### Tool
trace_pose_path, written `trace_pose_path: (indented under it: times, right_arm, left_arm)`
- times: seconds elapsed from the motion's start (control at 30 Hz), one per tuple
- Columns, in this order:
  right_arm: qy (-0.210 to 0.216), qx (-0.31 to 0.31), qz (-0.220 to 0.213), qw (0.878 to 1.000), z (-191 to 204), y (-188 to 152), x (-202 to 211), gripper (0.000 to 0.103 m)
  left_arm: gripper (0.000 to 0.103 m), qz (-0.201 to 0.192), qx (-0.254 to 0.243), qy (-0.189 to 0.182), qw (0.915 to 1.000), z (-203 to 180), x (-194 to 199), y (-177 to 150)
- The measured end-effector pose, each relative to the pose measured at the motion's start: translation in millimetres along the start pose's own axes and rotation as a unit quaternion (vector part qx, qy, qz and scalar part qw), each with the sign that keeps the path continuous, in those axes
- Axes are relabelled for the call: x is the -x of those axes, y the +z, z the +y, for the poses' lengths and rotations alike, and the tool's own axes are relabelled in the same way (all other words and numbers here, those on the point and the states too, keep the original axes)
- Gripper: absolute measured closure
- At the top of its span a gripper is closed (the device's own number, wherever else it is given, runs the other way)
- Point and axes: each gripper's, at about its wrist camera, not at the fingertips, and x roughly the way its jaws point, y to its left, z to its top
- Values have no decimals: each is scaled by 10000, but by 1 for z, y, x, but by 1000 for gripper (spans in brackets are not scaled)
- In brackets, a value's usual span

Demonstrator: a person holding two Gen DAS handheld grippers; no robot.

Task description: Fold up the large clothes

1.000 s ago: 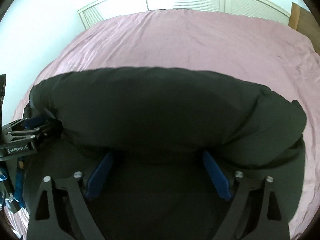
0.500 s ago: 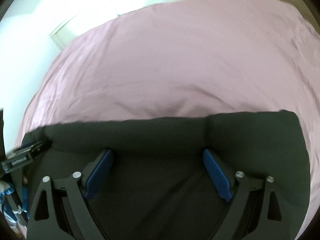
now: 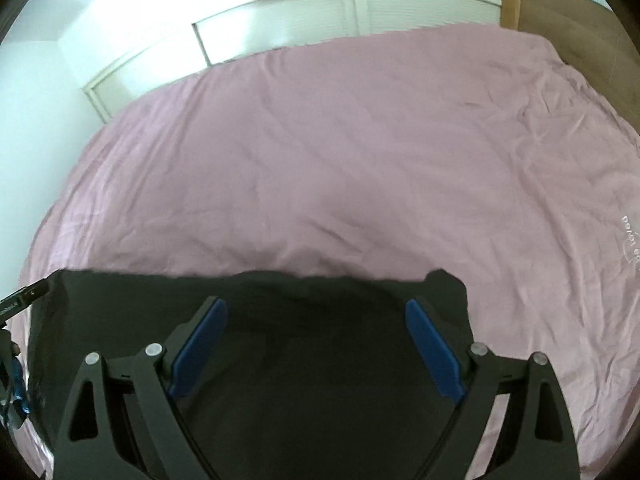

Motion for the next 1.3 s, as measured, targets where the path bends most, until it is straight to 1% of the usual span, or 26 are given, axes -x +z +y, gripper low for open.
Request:
trace_pose_path:
  times: [0.17, 0.23, 0.33, 0.47, 0.63, 0.8, 0.93, 1.3]
  right_arm:
    - [229, 441, 16, 9988, 23, -42, 34, 11]
    - [315, 534, 35, 9981, 33, -61, 42, 11]
    - [411, 555, 181, 9975, 41, -86, 44, 11]
    - [351, 539, 385, 9972, 45, -106, 34, 11]
    - [260, 219, 390, 9987, 33, -104, 23, 11]
    - [35, 128, 416, 9990, 22, -99, 18, 11]
    - [-135, 26, 442, 9989, 12, -97, 20, 11]
    - [-531, -164, 536, 9970, -22, -107, 34, 11]
  left_arm:
    - [5, -26, -242, -164, 9996, -8, 20, -53]
    - [5, -31, -320, -119, 9994, -10, 23, -68]
    - [5, 8, -348, -141, 9993, -8, 22, -83]
    - [5, 2, -325, -140, 9994, -4, 22, -89]
    - [5, -20, -335, -91, 9994, -1, 18, -91]
    - [5, -32, -375, -18, 9993, 2, 19, -93]
    - [5, -33, -409, 46, 9991, 3, 23, -95]
    - [5, -110, -520, 229, 9983, 8, 40, -103]
